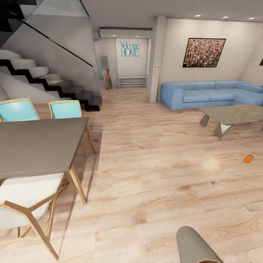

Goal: Put the three can of soda from the living room inside the tash can in the kitchen.

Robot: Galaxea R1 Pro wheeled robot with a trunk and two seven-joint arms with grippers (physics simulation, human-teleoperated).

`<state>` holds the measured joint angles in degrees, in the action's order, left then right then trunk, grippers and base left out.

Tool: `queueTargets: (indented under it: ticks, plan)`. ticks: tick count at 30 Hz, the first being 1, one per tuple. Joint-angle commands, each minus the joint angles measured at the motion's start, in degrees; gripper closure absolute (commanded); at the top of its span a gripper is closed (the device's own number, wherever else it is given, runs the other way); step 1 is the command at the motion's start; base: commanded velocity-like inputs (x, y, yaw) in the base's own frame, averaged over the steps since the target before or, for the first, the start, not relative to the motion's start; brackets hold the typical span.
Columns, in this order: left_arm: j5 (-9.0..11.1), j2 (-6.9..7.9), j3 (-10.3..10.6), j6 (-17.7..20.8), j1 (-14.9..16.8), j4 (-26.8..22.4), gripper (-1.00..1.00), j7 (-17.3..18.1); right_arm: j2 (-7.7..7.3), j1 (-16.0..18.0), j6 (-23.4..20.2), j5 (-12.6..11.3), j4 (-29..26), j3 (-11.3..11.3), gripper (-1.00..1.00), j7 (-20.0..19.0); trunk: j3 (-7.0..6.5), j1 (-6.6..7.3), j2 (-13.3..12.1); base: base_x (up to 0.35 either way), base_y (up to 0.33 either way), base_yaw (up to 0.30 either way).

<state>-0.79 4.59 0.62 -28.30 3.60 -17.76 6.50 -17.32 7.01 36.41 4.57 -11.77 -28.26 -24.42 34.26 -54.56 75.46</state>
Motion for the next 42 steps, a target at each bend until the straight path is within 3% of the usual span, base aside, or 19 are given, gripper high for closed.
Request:
queueTargets:
  ticks: [1, 13, 27, 42]
  plan:
    - [0.0, -0.01, 0.0, 0.0, 0.0, 0.0, -1.00, 0.0, 0.00, 0.0, 0.1, -0.3, -0.1, -0.4, 1.00, -0.3, 0.02, 0.00, 0.0, 0.000, -0.282, -0.147]
    - [0.0, 0.02, -0.2, 0.0, 0.0, 0.0, -1.00, 0.0, 0.00, 0.0, 0.1, -0.3, -0.1, -0.4, 1.00, -0.3, 0.33, 0.00, 0.0, 0.000, -0.245, -0.134]
    - [-0.1, 0.07, -0.4, 0.1, 0.0, 0.0, -1.00, 0.1, 0.00, 0.0, 0.0, -0.3, -0.1, -0.3, 1.00, -0.3, 0.48, 0.00, 0.0, 0.041, 0.055, -0.057]
    - [0.0, 0.07, -0.4, 0.1, 0.0, 0.0, -1.00, 0.1, -0.07, 0.0, 0.0, -0.3, -0.1, -0.3, 1.00, -0.3, 0.48, 0.00, 0.0, 0.111, 0.129, -0.233]
